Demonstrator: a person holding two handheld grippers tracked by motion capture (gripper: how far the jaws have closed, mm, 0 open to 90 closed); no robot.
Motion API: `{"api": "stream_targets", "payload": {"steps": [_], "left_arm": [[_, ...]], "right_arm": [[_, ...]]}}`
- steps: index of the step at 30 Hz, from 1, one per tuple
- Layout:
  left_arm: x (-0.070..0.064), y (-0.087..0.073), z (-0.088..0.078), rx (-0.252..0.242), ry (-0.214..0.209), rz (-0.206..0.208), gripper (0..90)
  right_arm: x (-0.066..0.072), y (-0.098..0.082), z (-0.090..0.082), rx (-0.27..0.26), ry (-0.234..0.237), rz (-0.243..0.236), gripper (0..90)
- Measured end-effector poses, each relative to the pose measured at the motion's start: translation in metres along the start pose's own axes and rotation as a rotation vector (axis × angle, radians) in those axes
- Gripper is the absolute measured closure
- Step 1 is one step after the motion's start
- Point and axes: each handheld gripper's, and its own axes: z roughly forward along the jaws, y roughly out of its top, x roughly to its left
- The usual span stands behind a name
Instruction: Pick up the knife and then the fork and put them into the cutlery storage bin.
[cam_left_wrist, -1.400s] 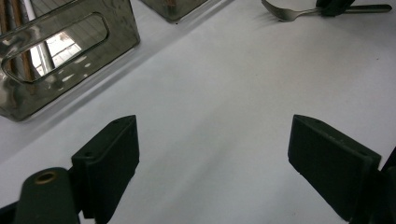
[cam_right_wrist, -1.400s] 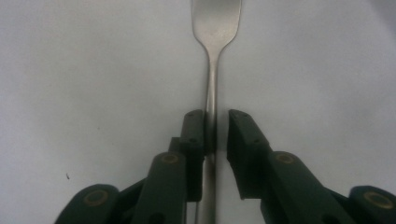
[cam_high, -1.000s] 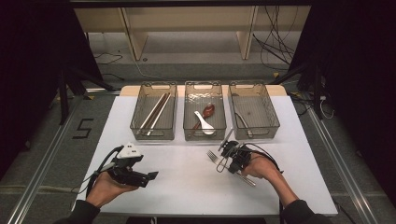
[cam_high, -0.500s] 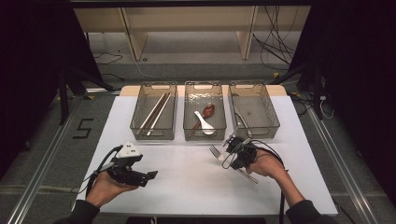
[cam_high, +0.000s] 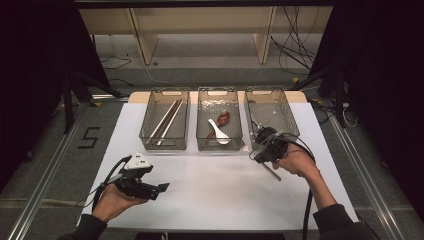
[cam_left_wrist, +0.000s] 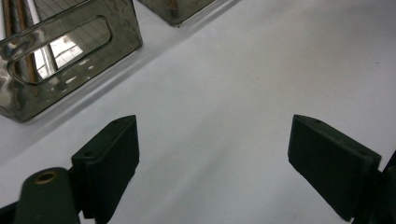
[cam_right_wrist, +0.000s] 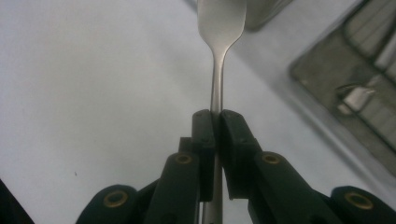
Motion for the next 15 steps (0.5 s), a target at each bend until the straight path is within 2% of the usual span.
{"api": "stream_targets", "payload": {"steps": [6, 15], "left_arm": [[0.000, 0.000, 0.000, -0.004, -0.008, -0.004, 16.1], [0.000, 0.001, -0.001, -0.011, -0.009, -0.005, 16.1]], "right_arm": [[-0.023, 0.013, -0.021, -0.046, -0.039, 0.046, 85.1], [-0.055, 0.036, -0.037, -0.074, -0.103, 0.129, 85.0]]}}
